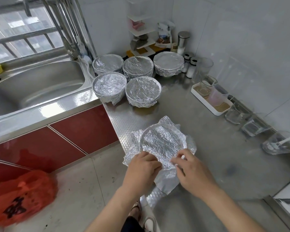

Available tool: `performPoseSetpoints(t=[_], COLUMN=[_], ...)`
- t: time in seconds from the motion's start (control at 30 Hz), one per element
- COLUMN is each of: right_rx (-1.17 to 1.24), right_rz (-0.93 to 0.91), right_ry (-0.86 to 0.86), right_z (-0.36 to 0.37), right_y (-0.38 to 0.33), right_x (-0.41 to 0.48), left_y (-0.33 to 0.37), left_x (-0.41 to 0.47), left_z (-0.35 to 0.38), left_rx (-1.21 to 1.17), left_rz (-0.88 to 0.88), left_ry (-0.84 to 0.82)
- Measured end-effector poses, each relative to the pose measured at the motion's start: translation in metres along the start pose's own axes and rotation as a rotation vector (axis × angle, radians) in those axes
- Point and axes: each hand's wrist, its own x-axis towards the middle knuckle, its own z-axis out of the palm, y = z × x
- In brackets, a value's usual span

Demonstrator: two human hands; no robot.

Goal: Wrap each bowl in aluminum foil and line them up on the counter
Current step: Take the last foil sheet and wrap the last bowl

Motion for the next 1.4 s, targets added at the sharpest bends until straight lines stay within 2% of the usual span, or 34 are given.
performPoseSetpoints(t=[0.17, 0.43, 0.57, 0.67, 0.77, 0.87, 0.97, 1.13, 1.27, 1.4], right_rx=[-0.010, -0.081, -0.176, -0.125, 0.042, 0.175, 0.147, 0.136, 0.129, 0.306], right_rz=[0.000, -0.022, -0.054, 0.027, 0.173, 0.261, 0.316, 0.413, 0.413, 0.496], right_ry=[-0.031, 0.038, 0.042, 0.036, 0.006, -0.058, -0.103, -0.039, -0.002, 0.056], right_z=[0.005, 0.016, -0.009, -0.018, -0.019, -0.014, -0.004, 0.008, 0.005, -0.005], right_y=[-0.002, 0.013, 0.023, 0.024, 0.011, -0.004, -0.014, -0.022, -0.010, 0.002], right_x=[-0.005, 0.002, 0.020, 0.026, 0.019, 0.005, -0.002, -0.002, 0.005, 0.019], left_y=[0.000, 0.015, 0.039, 0.041, 0.022, 0.003, -0.001, 0.004, 0.021, 0.036], left_x=[-0.003, 0.004, 0.018, 0.020, 0.009, -0.001, -0.002, 0.005, 0.013, 0.018], left_z=[-0.003, 0.010, 0.017, 0.011, -0.004, -0.006, 0.000, 0.009, 0.015, 0.018], left_rx=[-0.024, 0.200, 0.099, -0.060, -0.125, -0.062, 0.024, 0.141, 0.150, 0.102], left_rz=[0.015, 0.037, 0.011, -0.041, -0.090, -0.079, 0.022, 0.091, 0.078, 0.052], left_ry=[-0.020, -0.158, -0.083, -0.002, 0.022, 0.015, -0.007, 0.002, -0.057, -0.044])
